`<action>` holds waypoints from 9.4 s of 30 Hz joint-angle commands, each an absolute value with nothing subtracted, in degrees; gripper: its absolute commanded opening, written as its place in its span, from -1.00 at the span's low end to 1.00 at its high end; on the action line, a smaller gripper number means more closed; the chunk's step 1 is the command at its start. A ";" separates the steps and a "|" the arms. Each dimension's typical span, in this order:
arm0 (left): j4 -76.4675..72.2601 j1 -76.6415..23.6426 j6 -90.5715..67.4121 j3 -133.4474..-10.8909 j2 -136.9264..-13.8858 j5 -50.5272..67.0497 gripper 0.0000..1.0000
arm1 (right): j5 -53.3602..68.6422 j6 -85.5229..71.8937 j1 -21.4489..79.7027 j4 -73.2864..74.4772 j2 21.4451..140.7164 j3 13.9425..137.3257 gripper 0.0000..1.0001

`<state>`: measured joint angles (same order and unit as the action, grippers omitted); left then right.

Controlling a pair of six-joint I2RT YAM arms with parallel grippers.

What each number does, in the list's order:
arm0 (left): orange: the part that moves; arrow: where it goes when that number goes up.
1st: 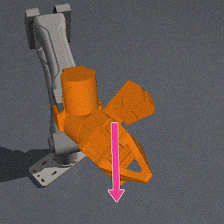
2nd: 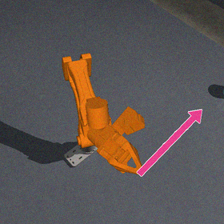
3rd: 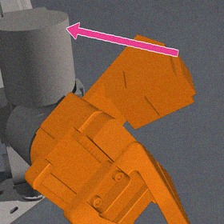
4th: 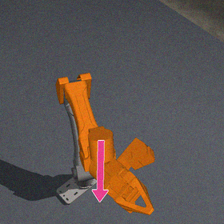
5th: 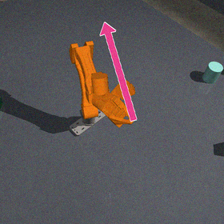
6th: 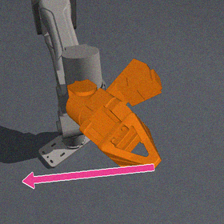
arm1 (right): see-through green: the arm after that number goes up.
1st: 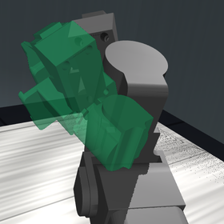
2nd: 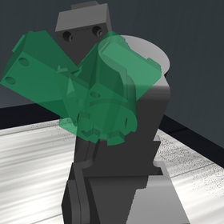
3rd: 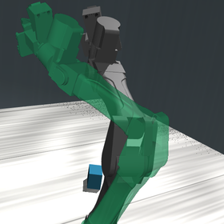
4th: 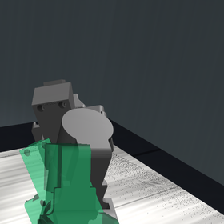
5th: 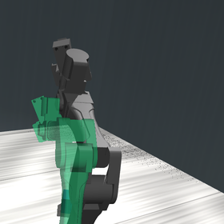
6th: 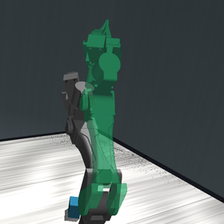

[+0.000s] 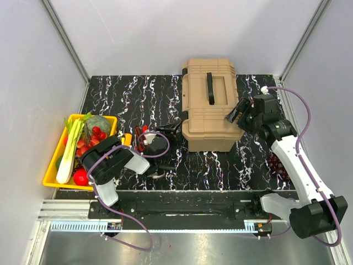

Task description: Pack the tool kit

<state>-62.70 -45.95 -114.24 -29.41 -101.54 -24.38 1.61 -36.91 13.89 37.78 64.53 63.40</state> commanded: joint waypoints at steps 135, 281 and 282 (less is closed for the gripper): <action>-52.72 -22.32 -104.32 -83.23 -133.67 0.18 0.97 | -16.44 -17.84 29.09 51.50 106.43 116.72 0.86; -49.42 -23.46 -71.30 -74.00 -106.61 38.67 0.73 | 17.84 -44.30 8.00 9.05 79.72 82.88 -1.00; -47.22 -24.16 -69.71 -74.53 -106.79 38.58 0.73 | 17.84 -44.30 8.00 9.05 79.63 82.79 -1.00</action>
